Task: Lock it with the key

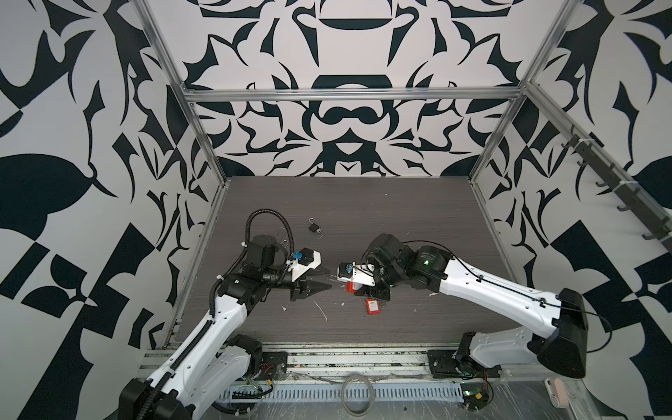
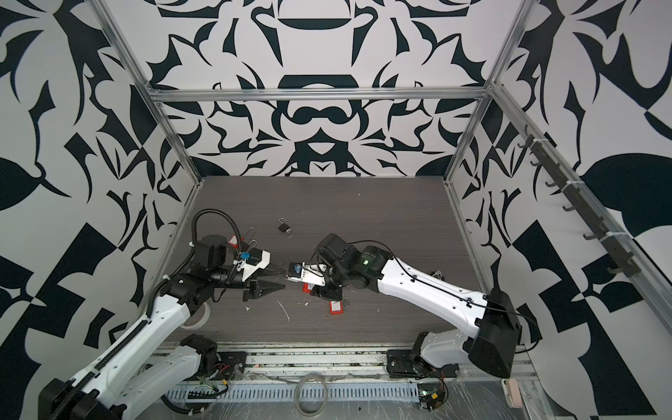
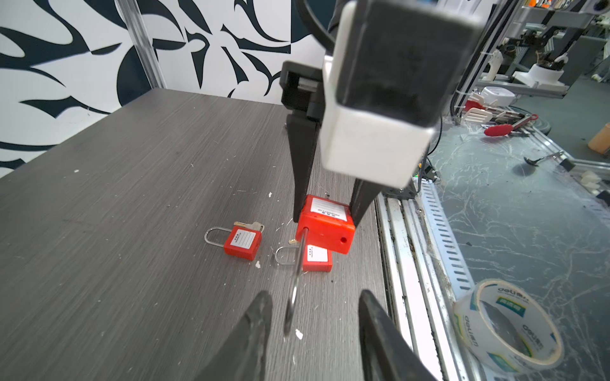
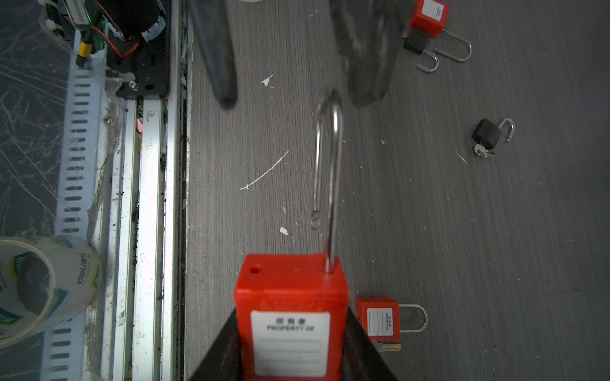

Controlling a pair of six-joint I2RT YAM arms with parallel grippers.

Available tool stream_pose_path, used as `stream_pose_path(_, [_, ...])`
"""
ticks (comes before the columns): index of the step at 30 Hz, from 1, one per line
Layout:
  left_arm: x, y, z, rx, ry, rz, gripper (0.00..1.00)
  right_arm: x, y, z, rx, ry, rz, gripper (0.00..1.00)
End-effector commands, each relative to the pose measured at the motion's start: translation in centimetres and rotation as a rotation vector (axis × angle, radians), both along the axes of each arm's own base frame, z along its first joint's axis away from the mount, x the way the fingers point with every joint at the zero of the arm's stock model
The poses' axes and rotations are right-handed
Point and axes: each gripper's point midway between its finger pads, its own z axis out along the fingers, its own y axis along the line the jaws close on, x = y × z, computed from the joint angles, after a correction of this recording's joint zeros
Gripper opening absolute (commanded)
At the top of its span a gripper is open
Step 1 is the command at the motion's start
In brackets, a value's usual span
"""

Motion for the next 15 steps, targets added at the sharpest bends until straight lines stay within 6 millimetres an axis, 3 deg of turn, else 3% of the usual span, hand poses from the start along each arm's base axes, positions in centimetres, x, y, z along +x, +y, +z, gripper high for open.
stream_pose_path(1, [0.6, -0.3, -0.3, 0.017, -0.041, -0.001, 0.38, -0.1, 1.3, 1.7, 0.078, -0.016, 0.029, 0.25])
stream_pose_path(7, [0.8, -0.6, 0.0, 0.007, -0.039, -0.013, 0.24, 0.0, 1.4, 1.6, 0.080, -0.013, 0.023, 0.24])
stream_pose_path(13, [0.1, -0.9, 0.4, -0.015, -0.028, -0.052, 0.01, 0.1, 1.4, 1.6, 0.077, -0.025, 0.033, 0.25])
stream_pose_path(15, [0.0, -1.0, 0.7, -0.023, -0.019, -0.061, 0.00, 0.2, 1.4, 1.6, 0.077, -0.034, 0.031, 0.39])
